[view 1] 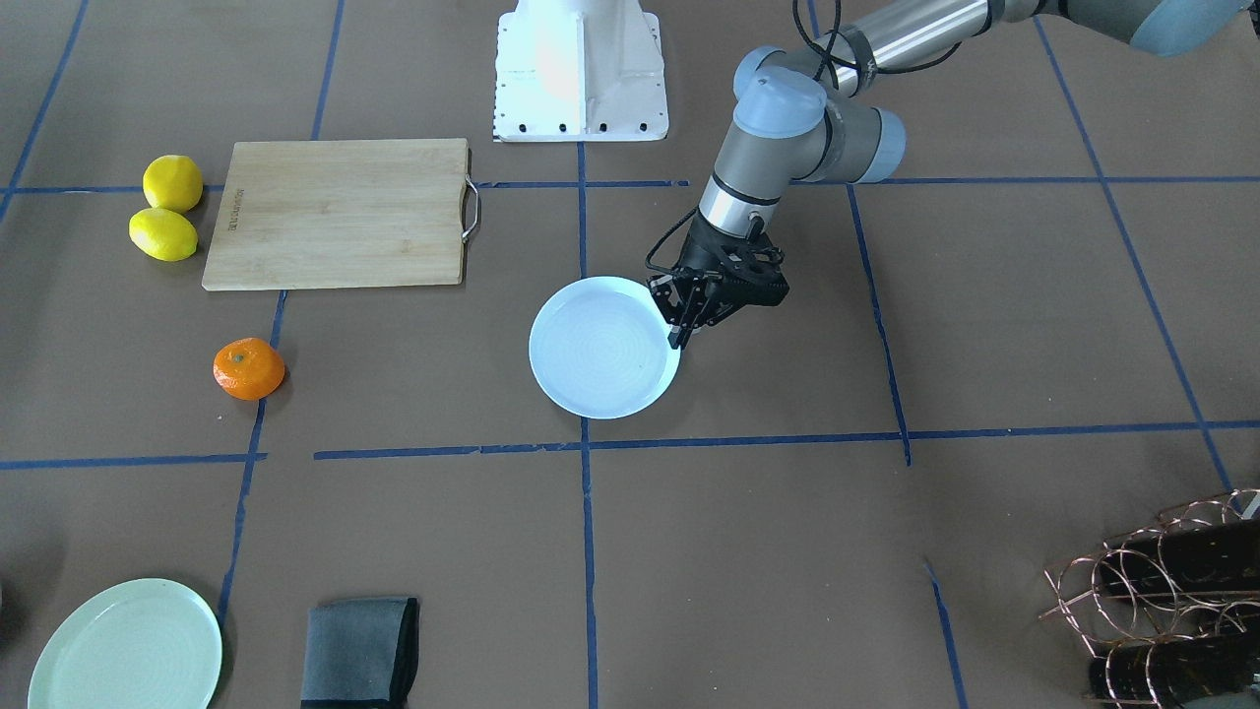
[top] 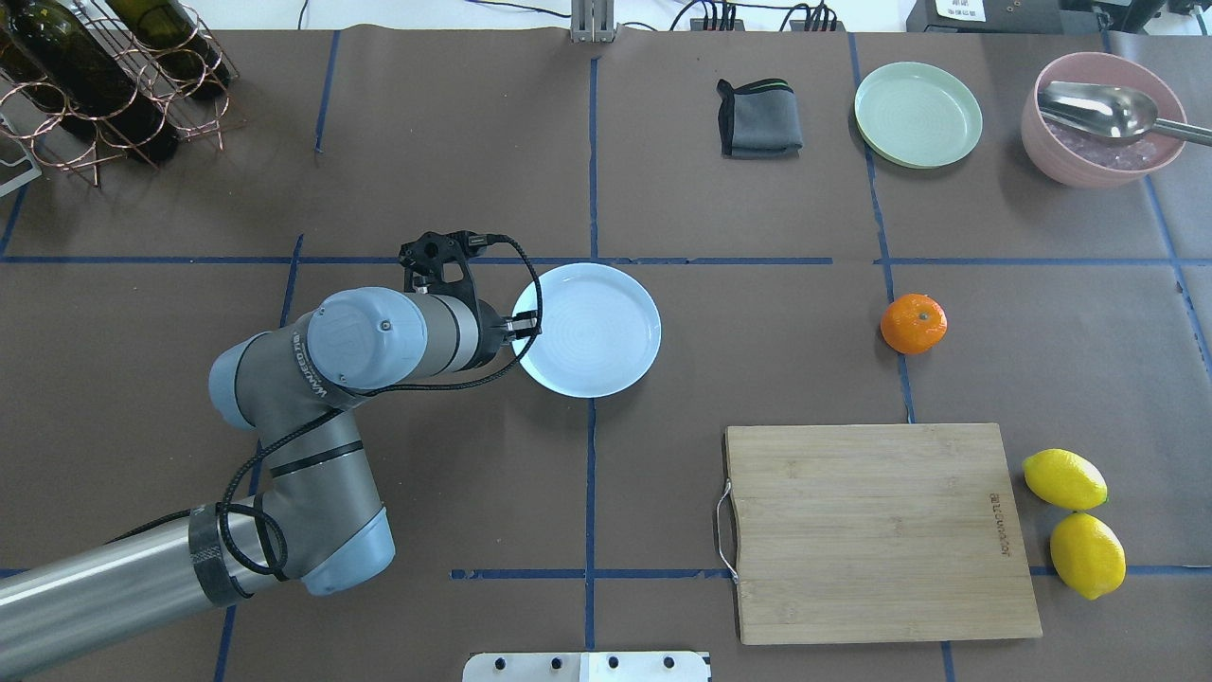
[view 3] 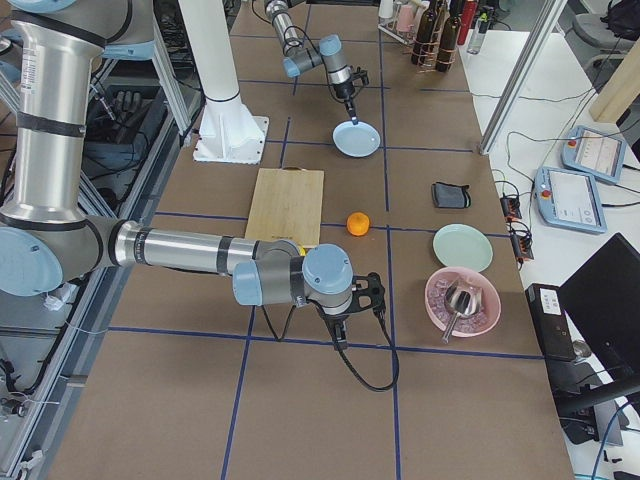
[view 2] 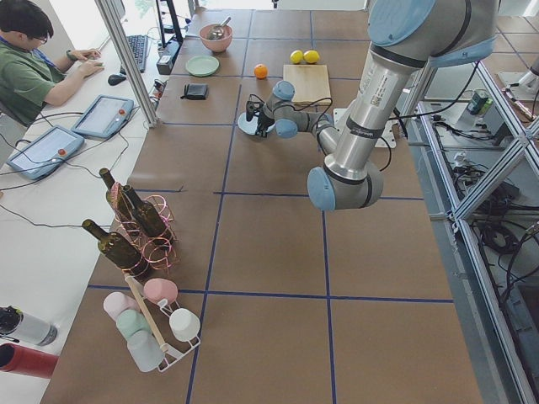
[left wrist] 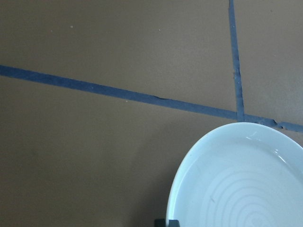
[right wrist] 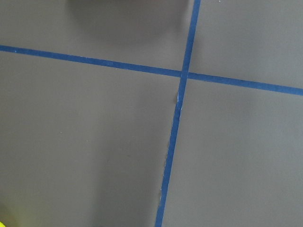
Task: Pick orange to plate
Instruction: 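Push the white plate with the left gripper toward the table center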
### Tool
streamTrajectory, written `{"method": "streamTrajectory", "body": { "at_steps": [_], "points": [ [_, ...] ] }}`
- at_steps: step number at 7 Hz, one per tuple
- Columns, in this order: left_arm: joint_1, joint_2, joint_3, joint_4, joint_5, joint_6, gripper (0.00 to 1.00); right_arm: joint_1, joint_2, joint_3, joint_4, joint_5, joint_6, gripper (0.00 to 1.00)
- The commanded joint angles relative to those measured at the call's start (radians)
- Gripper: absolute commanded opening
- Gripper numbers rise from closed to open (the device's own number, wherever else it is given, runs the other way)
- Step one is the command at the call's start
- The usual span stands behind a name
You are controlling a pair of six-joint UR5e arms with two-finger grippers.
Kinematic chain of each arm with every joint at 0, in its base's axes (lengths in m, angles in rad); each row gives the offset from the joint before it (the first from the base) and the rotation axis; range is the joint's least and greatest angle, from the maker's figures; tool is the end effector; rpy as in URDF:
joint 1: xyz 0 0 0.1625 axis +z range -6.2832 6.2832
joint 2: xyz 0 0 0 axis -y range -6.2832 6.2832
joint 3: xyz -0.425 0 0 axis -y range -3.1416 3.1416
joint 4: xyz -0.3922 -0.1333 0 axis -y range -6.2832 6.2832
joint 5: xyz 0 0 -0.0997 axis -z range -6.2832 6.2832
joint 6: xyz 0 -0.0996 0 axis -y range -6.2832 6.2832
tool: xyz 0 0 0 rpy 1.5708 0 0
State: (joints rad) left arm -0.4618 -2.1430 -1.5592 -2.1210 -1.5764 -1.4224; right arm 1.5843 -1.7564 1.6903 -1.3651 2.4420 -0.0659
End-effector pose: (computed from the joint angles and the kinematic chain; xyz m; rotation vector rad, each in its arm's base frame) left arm 0.5638 -0.4289 0.2661 0.3301 1.0649 -0.2773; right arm 0.0628 -0.4198 0.6557 0.1651 -0.8642 -0.1098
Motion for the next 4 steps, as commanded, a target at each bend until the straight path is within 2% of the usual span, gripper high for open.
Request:
{"method": "streamTrajectory", "body": {
  "at_steps": [1,2,3,4],
  "points": [
    [0.006,-0.006,0.007,0.001,0.009,0.011,0.66,-0.001,0.002,0.0,0.0,-0.001,0.003,1.0],
    [0.008,-0.006,0.004,0.001,0.006,0.051,1.0,-0.001,0.014,0.0,-0.002,0.0,0.014,1.0],
    [0.005,0.0,-0.008,0.007,0.0,0.092,1.0,-0.001,0.014,0.008,0.001,0.0,0.011,1.0],
    [-0.004,0.009,-0.05,0.048,-0.004,0.18,1.0,-0.001,0.014,0.015,0.052,0.003,0.005,1.0]
  ]
}}
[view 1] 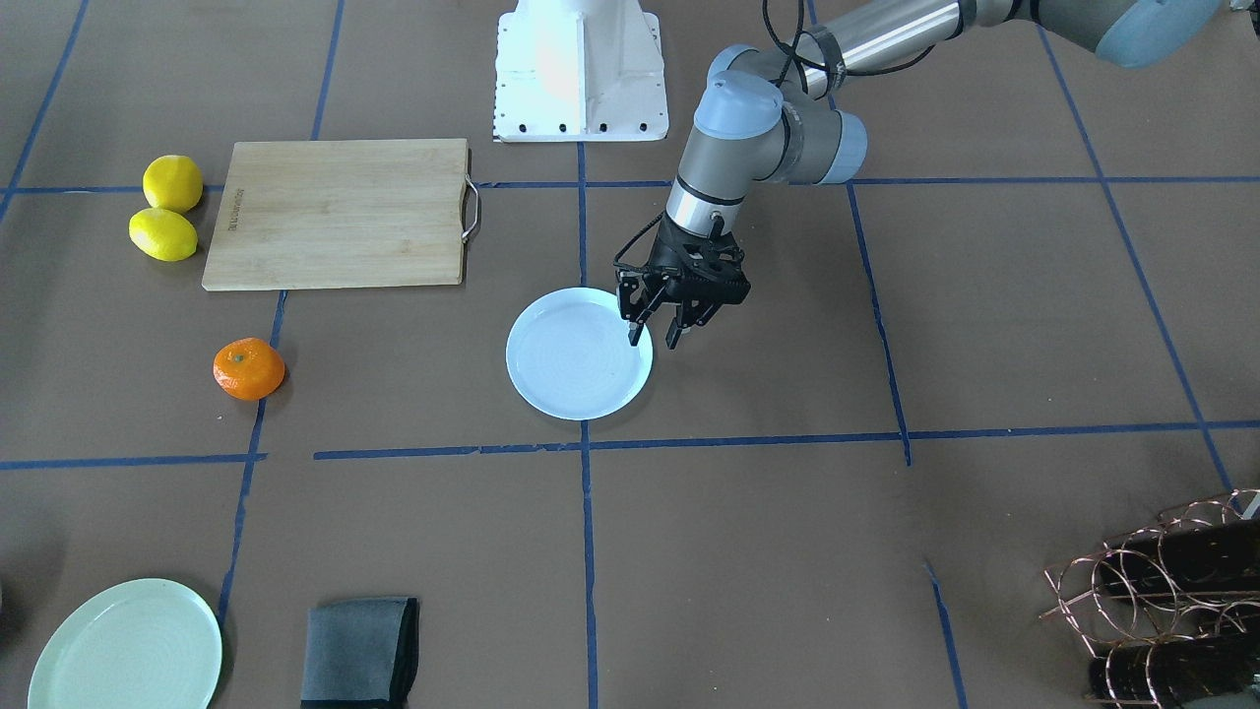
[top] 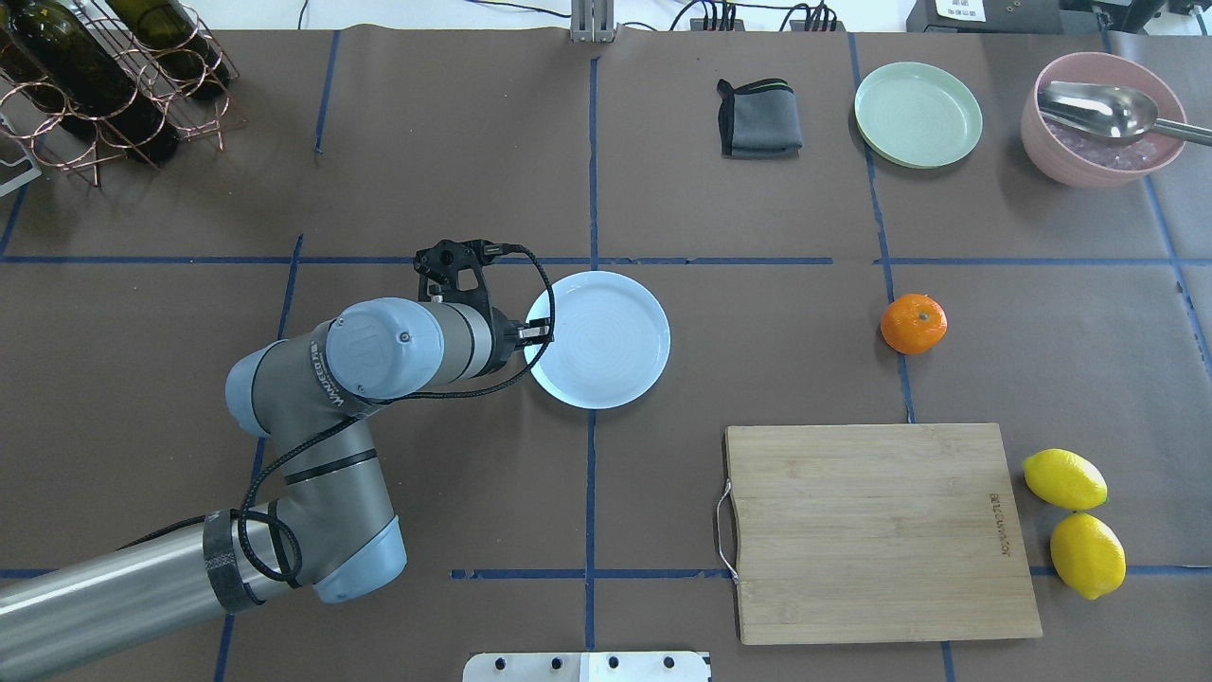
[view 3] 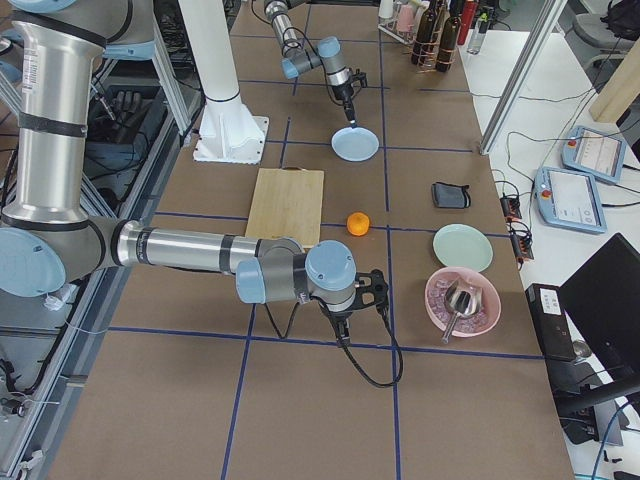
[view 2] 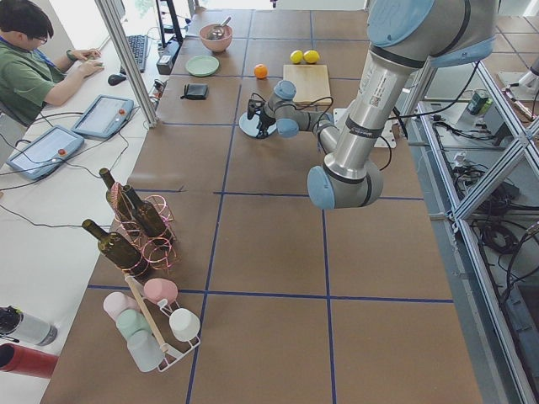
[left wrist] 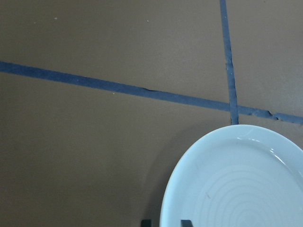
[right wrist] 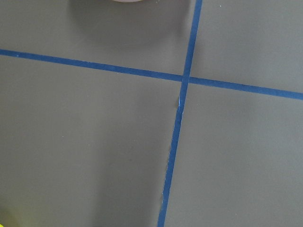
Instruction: Pick orange to plate
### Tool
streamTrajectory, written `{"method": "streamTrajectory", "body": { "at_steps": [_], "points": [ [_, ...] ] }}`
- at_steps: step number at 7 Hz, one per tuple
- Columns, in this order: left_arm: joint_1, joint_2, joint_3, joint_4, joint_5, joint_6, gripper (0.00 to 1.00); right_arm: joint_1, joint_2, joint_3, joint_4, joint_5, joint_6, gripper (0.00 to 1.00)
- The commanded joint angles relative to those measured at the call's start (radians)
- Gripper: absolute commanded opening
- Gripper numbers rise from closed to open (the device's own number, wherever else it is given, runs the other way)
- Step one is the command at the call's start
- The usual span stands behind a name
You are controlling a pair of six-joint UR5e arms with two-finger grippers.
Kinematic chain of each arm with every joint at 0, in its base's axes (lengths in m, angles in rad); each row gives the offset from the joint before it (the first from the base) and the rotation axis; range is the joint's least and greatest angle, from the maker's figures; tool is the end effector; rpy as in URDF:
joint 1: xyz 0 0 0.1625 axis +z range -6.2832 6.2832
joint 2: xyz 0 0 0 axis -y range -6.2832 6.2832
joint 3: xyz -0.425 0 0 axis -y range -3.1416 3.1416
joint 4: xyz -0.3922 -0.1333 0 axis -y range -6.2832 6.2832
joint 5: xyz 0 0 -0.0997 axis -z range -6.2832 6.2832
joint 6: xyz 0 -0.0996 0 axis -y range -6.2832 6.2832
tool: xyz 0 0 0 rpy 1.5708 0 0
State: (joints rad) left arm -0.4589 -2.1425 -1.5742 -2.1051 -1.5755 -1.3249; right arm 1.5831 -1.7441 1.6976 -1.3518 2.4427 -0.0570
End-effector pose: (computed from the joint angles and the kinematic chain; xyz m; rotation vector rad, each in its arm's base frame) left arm 0.5621 -0.4259 0.2617 0.3796 1.0444 -0.1881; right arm 0.0623 -0.4270 0.6454 0.1915 -0.8639 -0.1169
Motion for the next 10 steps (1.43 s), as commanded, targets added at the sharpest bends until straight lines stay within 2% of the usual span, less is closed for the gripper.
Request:
{"method": "streamTrajectory", "body": {
  "at_steps": [1,2,3,4,5,6,7,8,10],
  "points": [
    [-0.048,0.022,-0.118,0.141,-0.049,0.21,1.0,0.001,0.001,0.002,0.087,0.005,0.002,1.0],
    [-0.123,0.073,-0.213,0.242,-0.166,0.305,1.0,-0.015,0.017,0.013,0.089,-0.002,0.003,1.0],
    [-0.211,0.129,-0.31,0.302,-0.229,0.483,1.0,-0.076,0.085,0.005,0.071,-0.001,0.005,1.0],
    [-0.331,0.183,-0.346,0.366,-0.3,0.674,1.0,-0.134,0.1,0.011,0.08,-0.005,0.085,1.0],
    [-0.477,0.24,-0.343,0.385,-0.389,0.933,1.0,-0.167,0.148,0.014,0.079,-0.001,0.171,1.0],
    [-0.639,0.274,-0.327,0.39,-0.516,1.087,1.0,-0.205,0.179,0.026,0.069,-0.004,0.216,1.0],
    [-0.793,0.315,-0.269,0.457,-0.684,1.162,1.0,-0.234,0.22,0.03,0.066,-0.005,0.286,1.0],
    [-0.828,0.337,-0.244,0.573,-0.742,1.187,1.0,-0.267,0.256,0.031,0.066,-0.011,0.362,1.0],
    [-0.927,0.422,-0.236,0.657,-0.741,1.229,1.0,-0.349,0.288,0.06,0.065,-0.089,0.49,1.0]
  ]
}}
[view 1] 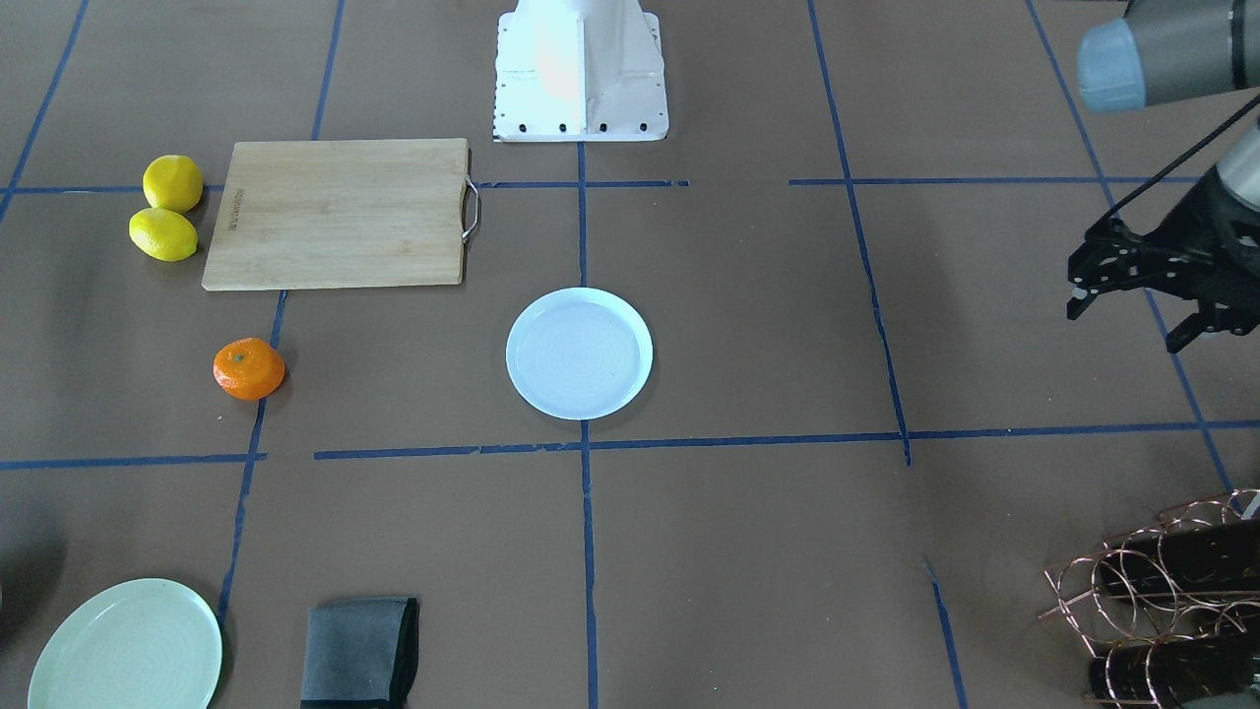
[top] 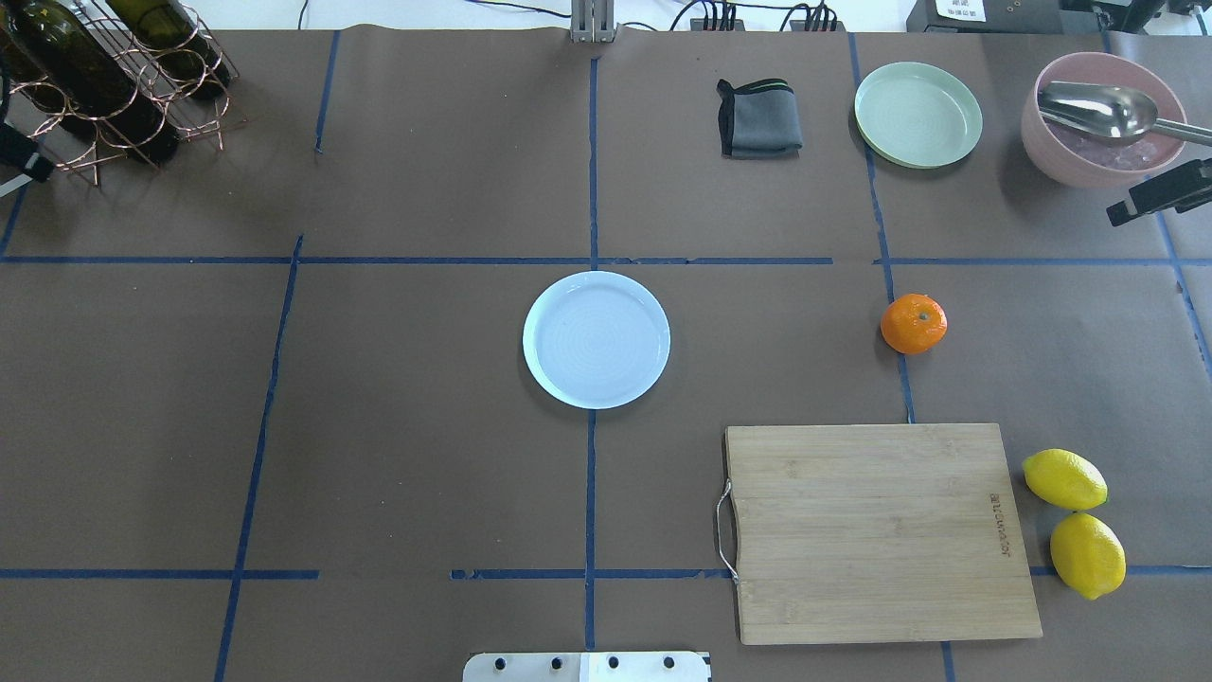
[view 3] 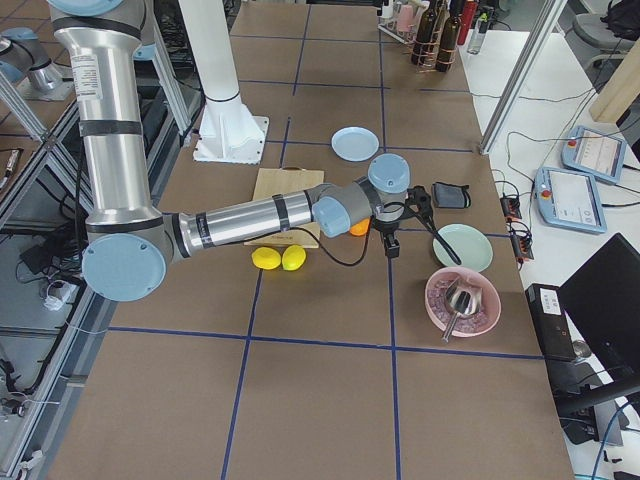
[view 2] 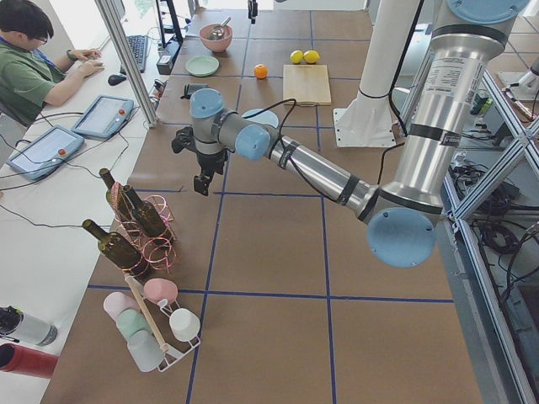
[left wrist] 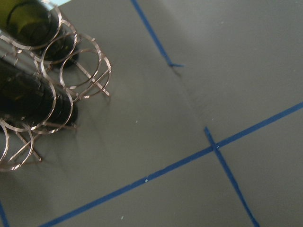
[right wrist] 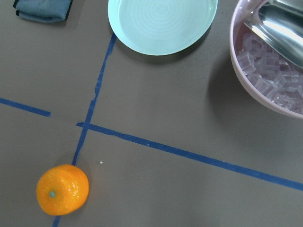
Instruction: Pick orange to plate
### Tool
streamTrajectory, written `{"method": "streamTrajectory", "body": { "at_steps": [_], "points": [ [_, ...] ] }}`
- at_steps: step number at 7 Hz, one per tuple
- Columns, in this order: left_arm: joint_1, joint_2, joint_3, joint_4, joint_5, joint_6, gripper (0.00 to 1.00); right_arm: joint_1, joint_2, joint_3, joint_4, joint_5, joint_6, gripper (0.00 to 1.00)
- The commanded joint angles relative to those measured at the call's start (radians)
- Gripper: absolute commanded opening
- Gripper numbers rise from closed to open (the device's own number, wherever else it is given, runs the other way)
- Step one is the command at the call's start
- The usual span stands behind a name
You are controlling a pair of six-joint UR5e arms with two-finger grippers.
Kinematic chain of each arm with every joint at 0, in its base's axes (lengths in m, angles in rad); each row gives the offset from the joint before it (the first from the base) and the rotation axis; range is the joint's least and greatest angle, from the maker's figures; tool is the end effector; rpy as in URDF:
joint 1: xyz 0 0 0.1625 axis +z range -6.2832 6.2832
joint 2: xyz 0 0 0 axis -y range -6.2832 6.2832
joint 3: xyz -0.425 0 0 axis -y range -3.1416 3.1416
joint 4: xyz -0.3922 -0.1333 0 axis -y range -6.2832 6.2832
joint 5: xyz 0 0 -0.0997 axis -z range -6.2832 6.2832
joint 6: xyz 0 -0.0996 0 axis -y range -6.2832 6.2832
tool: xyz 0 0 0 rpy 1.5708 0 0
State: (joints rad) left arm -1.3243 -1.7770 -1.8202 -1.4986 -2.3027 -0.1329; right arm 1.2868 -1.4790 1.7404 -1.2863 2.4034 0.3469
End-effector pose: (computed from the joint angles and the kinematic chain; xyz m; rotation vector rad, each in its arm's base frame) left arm 0.0718 -0.5588 0.4373 0.2236 0.7803 0.2476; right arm -0.0935 -0.5330 0.4899 0.2364 -0.9297 -0.1691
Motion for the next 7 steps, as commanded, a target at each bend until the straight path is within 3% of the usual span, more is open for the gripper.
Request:
{"method": "streamTrajectory", "body": {
  "at_steps": [1,3,6,7],
  "points": [
    [-0.108,0.138,0.013,0.047,-0.014,0.181,1.0,-0.094,0.051,0.022,-0.007,-0.068,0.131,1.0],
    [-0.247,0.278,0.044,0.047,-0.015,0.446,1.0,-0.148,0.126,0.12,-0.234,-0.125,0.153,1.0],
    [-0.312,0.338,0.093,0.046,-0.017,0.493,1.0,-0.242,0.114,0.131,-0.248,-0.174,0.161,1.0],
    [-0.311,0.323,0.108,0.044,-0.018,0.49,1.0,-0.3,0.111,0.12,-0.234,-0.253,0.203,1.0]
  ]
}}
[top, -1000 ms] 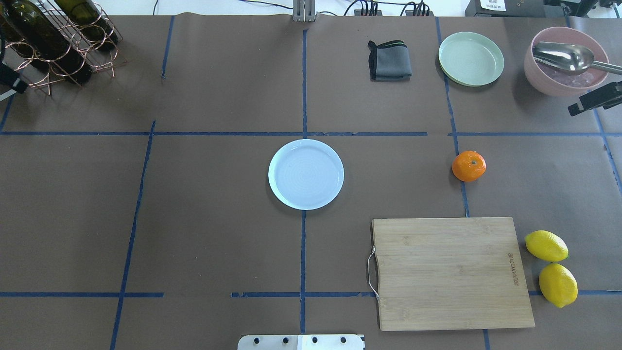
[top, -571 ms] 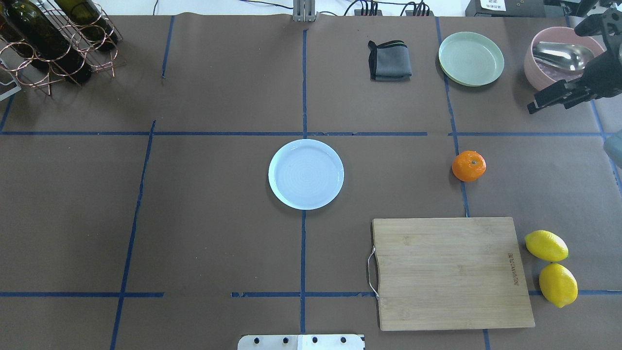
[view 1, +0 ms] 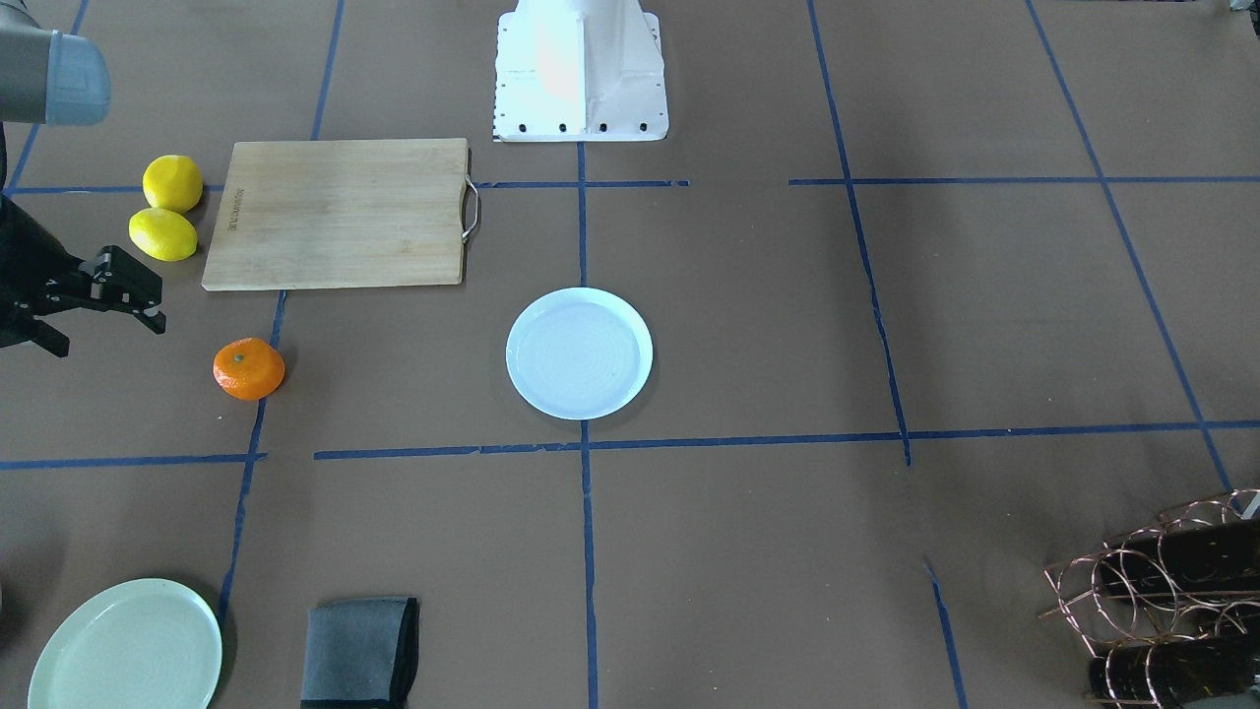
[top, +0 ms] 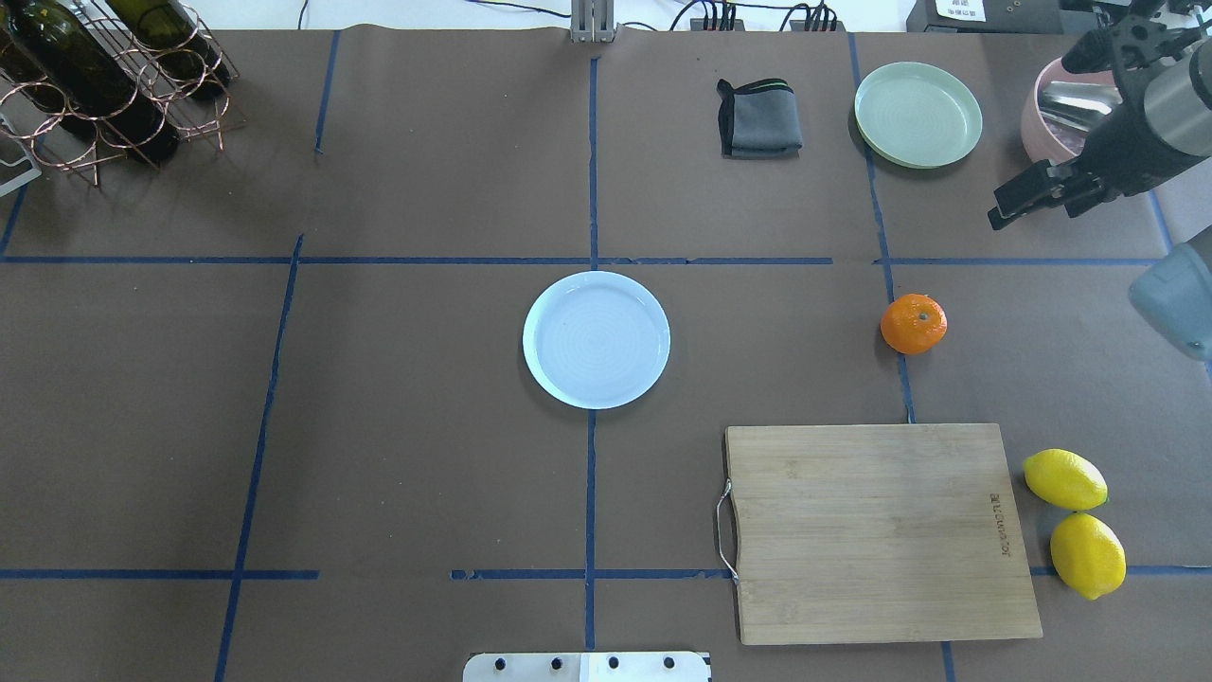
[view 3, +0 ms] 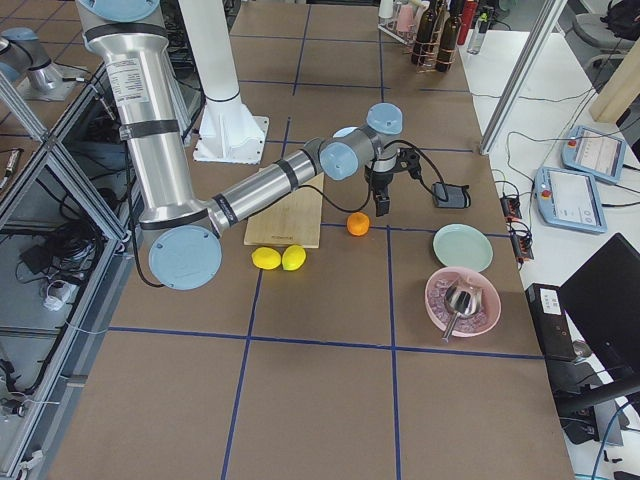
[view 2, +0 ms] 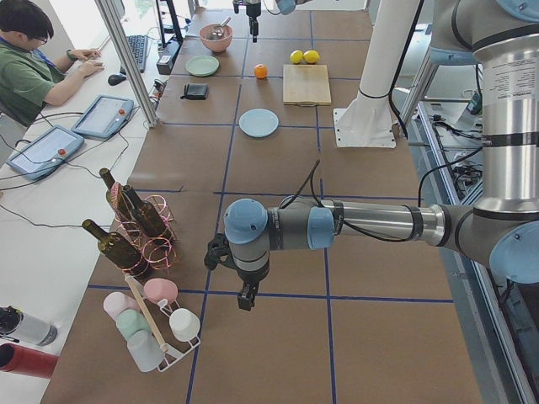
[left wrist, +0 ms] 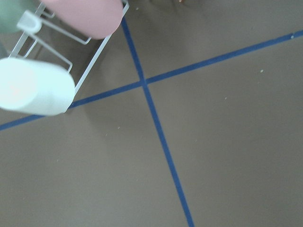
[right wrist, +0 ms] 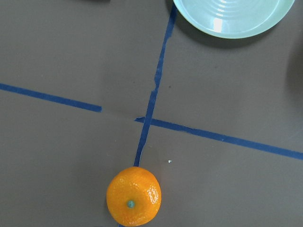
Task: Pick orange to plate
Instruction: 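Reach the right gripper down to the orange and grasp it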
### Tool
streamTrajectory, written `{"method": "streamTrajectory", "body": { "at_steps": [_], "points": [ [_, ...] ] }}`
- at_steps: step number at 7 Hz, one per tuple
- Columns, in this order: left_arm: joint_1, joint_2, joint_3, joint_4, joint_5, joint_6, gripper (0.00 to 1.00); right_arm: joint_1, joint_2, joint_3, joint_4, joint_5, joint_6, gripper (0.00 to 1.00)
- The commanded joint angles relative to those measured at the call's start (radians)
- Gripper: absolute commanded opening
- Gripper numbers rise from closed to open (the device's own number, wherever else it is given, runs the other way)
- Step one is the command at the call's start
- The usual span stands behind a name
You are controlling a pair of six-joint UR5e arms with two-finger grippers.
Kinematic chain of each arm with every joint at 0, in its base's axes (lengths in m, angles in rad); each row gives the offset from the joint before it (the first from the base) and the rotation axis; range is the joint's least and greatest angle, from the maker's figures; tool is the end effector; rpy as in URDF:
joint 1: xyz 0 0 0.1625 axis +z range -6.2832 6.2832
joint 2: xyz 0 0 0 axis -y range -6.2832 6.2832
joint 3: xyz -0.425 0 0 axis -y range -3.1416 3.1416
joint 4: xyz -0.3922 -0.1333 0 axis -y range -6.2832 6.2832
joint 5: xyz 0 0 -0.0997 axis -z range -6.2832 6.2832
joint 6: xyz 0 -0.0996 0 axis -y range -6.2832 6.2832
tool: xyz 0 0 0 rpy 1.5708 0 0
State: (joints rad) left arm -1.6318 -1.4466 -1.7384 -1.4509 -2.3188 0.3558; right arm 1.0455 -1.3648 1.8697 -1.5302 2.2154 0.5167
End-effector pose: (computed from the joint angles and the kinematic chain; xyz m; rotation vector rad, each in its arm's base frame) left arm -0.0918 -0.4282 0.6476 0.0836 0.7486 0.2522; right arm -0.2156 -0.5185 0.4051 0.1437 -0.8070 -0.1839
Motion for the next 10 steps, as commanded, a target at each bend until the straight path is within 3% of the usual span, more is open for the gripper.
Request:
{"method": "streamTrajectory", "body": {
  "at_steps": [1,4,10],
  "points": [
    [-0.003,-0.005,0.013,-0.003,-0.002,0.0,1.0,-0.111,-0.011,-0.03,0.086,-0.118,0.127,1.0],
    [-0.003,0.0,0.01,-0.003,-0.004,0.003,1.0,-0.225,-0.01,-0.187,0.382,-0.201,0.278,1.0],
    [-0.005,0.005,0.004,-0.005,-0.004,0.006,1.0,-0.268,-0.019,-0.234,0.38,-0.253,0.269,1.0]
  ]
}}
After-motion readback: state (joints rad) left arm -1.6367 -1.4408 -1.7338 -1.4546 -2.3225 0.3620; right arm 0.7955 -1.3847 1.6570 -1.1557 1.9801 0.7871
